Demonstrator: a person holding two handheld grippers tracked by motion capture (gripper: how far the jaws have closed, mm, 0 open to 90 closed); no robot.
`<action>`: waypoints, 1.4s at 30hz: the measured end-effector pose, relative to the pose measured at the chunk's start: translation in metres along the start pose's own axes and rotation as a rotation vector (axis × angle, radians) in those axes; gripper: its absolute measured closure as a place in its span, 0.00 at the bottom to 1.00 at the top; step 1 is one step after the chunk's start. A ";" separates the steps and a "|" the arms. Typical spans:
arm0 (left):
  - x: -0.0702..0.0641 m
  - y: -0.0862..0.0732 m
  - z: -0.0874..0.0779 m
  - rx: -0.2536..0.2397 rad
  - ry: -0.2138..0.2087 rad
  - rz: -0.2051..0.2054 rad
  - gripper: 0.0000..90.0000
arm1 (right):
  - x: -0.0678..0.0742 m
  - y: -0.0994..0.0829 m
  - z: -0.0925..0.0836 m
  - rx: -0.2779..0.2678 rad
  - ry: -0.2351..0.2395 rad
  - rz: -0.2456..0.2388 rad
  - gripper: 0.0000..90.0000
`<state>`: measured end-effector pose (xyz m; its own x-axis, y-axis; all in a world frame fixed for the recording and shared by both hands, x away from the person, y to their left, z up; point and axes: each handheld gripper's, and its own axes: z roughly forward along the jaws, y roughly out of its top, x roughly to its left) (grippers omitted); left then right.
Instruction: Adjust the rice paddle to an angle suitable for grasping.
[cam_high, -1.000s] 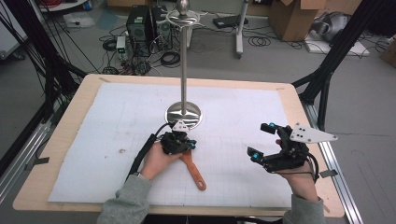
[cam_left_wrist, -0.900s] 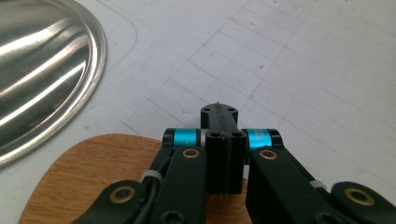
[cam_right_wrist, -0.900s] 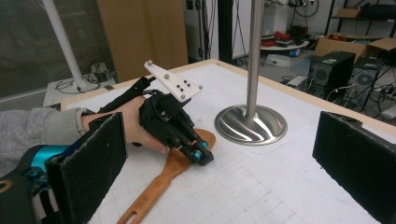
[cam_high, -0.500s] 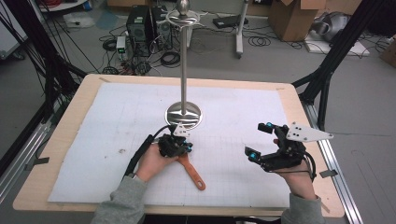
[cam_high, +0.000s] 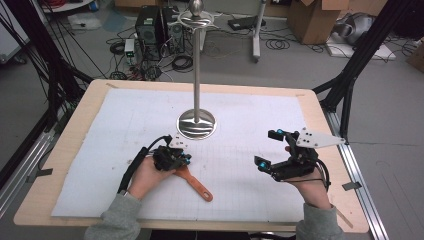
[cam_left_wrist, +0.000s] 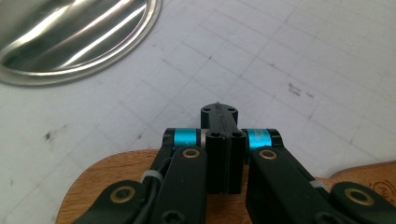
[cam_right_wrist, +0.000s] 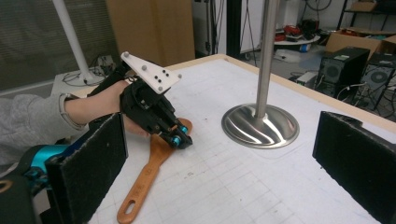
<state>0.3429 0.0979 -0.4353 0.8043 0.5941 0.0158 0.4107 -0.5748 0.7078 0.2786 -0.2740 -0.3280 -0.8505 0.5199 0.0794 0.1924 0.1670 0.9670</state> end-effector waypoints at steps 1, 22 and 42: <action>0.002 -0.004 -0.004 0.000 0.010 -0.007 1.00 | 0.000 0.001 0.003 0.002 0.006 -0.002 0.02; 0.014 -0.058 -0.055 -0.023 0.094 -0.106 1.00 | 0.000 0.010 0.040 0.016 0.077 -0.019 0.02; -0.034 -0.059 -0.079 -0.115 -0.051 0.006 1.00 | -0.001 0.015 0.037 -0.020 0.092 -0.029 0.05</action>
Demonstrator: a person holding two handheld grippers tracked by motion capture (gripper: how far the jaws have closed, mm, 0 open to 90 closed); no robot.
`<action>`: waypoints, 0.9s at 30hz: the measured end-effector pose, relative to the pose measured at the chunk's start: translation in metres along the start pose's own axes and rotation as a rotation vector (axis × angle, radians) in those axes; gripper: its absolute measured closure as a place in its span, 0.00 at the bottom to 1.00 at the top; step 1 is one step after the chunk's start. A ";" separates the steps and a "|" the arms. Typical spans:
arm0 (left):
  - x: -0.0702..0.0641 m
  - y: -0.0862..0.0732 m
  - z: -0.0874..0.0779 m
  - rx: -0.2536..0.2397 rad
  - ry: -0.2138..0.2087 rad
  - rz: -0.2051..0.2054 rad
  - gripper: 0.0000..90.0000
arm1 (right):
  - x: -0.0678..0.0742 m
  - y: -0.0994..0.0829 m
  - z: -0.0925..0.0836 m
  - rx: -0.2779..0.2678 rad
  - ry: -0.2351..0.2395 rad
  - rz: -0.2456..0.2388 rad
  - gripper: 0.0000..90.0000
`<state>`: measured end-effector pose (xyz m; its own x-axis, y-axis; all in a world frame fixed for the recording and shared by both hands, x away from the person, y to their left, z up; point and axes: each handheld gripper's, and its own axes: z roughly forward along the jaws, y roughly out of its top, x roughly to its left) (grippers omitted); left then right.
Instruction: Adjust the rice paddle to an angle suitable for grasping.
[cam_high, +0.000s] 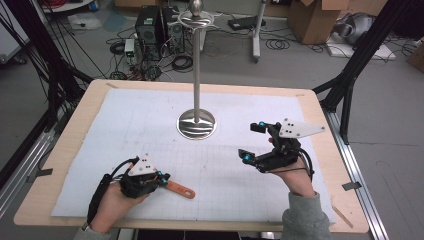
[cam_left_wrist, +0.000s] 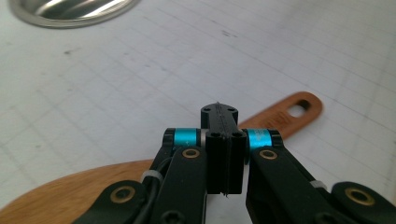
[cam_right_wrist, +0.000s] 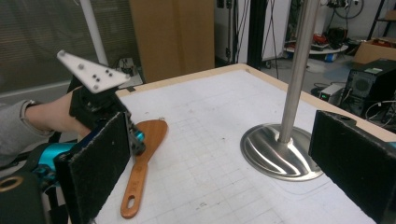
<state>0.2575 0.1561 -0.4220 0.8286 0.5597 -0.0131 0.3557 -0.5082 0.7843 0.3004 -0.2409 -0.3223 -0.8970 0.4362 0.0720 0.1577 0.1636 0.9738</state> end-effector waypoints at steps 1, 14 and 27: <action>-0.003 0.000 0.000 0.004 -0.002 0.012 1.00 | 0.000 0.000 -0.001 -0.005 0.001 0.000 0.05; -0.014 -0.005 0.011 0.065 -0.086 0.063 1.00 | 0.001 0.000 -0.004 -0.005 0.012 -0.013 0.05; -0.008 -0.004 0.023 0.076 -0.060 0.040 1.00 | 0.001 -0.003 -0.005 0.017 -0.004 0.001 0.05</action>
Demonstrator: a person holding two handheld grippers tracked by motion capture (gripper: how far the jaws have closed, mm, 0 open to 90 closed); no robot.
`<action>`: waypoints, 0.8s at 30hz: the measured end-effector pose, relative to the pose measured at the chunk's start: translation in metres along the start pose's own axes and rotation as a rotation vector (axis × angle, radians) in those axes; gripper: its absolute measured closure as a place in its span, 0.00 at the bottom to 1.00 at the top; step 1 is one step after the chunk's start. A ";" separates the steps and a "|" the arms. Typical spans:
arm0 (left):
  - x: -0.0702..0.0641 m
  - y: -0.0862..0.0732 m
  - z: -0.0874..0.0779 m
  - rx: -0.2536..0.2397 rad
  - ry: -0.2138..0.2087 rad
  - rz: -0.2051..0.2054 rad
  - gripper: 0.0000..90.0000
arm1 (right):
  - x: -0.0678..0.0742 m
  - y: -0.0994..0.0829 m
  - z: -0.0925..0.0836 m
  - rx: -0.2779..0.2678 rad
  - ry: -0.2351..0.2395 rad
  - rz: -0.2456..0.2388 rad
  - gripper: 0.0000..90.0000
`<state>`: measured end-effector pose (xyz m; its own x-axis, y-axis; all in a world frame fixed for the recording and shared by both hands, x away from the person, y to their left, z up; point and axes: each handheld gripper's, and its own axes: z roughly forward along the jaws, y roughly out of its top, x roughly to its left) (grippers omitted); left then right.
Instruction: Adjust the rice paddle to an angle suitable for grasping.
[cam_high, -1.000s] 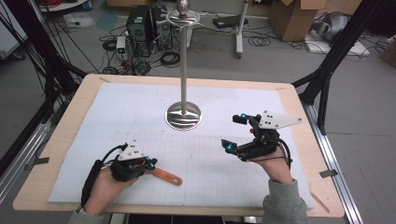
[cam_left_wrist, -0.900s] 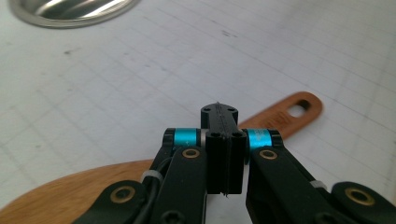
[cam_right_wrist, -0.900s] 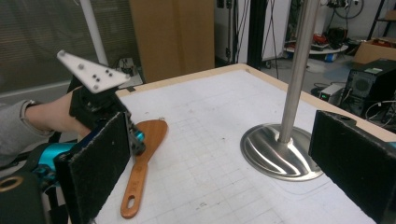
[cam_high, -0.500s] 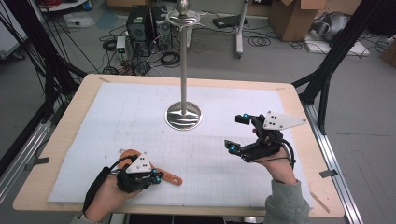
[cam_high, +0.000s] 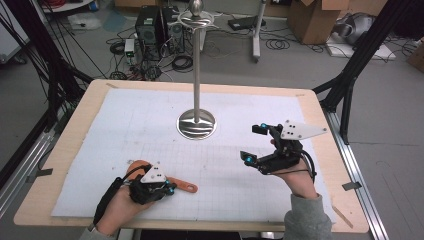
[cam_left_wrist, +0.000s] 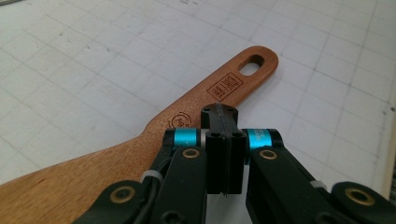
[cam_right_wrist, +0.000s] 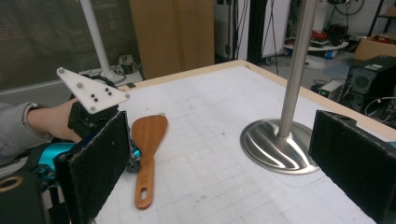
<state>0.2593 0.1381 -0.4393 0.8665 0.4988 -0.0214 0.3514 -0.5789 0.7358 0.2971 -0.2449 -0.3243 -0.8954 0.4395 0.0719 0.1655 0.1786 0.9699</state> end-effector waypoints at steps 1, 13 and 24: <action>0.000 0.000 0.000 0.000 0.000 0.000 1.00 | 0.000 0.000 0.000 0.000 0.000 0.000 0.05; 0.022 0.011 0.017 -0.030 -0.002 -0.056 1.00 | 0.006 -0.009 -0.022 0.020 -0.055 0.009 0.05; 0.039 0.017 0.023 -0.034 0.069 -0.080 1.00 | 0.010 -0.015 -0.036 0.033 -0.087 0.019 0.05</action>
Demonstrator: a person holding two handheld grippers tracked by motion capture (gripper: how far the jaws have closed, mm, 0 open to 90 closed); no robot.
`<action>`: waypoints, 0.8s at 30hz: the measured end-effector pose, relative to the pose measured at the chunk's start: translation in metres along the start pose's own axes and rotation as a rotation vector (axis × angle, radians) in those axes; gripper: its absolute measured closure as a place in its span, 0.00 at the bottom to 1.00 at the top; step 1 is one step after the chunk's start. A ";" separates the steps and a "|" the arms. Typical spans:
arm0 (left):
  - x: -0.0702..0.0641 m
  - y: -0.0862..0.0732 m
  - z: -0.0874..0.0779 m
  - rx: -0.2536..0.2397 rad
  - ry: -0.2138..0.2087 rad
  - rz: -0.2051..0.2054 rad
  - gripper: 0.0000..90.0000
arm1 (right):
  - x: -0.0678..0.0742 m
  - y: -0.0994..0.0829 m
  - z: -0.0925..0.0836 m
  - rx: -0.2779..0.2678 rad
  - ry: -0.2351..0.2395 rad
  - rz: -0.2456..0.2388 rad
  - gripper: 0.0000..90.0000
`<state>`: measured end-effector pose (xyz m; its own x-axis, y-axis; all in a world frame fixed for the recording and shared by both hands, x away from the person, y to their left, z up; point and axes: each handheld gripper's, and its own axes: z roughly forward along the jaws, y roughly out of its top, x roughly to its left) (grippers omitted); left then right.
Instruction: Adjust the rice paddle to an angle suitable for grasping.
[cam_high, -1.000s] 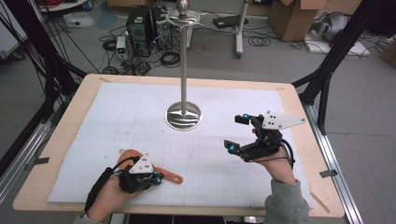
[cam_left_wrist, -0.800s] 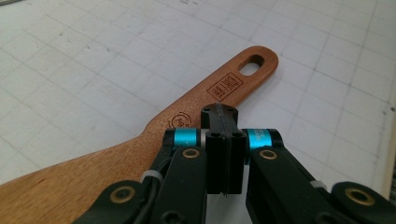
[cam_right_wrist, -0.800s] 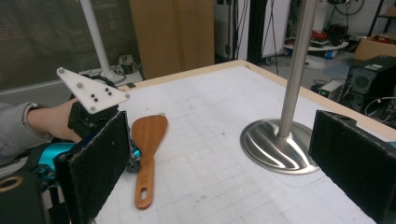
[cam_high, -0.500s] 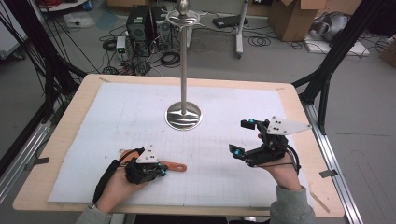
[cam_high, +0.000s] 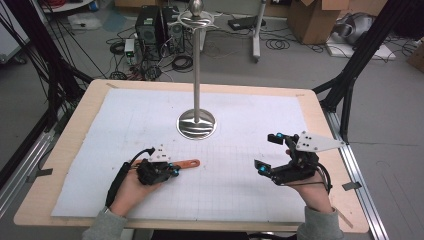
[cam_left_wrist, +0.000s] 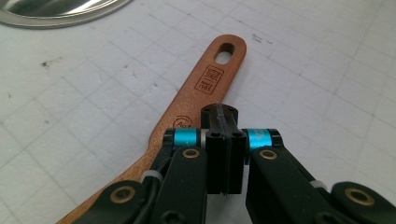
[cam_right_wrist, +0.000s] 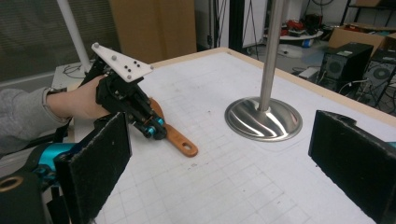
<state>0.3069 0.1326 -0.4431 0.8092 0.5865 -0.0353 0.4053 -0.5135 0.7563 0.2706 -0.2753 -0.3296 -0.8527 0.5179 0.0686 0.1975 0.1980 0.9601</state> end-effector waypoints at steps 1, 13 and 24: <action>0.000 0.000 0.000 0.000 0.000 0.000 1.00 | 0.000 0.000 0.000 0.000 -0.002 -0.005 0.05; 0.016 -0.004 -0.023 -0.048 0.073 -0.033 1.00 | 0.000 -0.001 0.007 0.024 0.012 -0.017 0.05; 0.064 -0.034 -0.067 -0.126 0.160 -0.160 1.00 | -0.001 -0.001 0.015 0.043 0.021 -0.020 0.05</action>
<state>0.3164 0.2297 -0.4269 0.6577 0.7505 -0.0646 0.4583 -0.3306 0.8251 0.2780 -0.2636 -0.3343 -0.8667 0.4957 0.0556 0.2003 0.2437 0.9490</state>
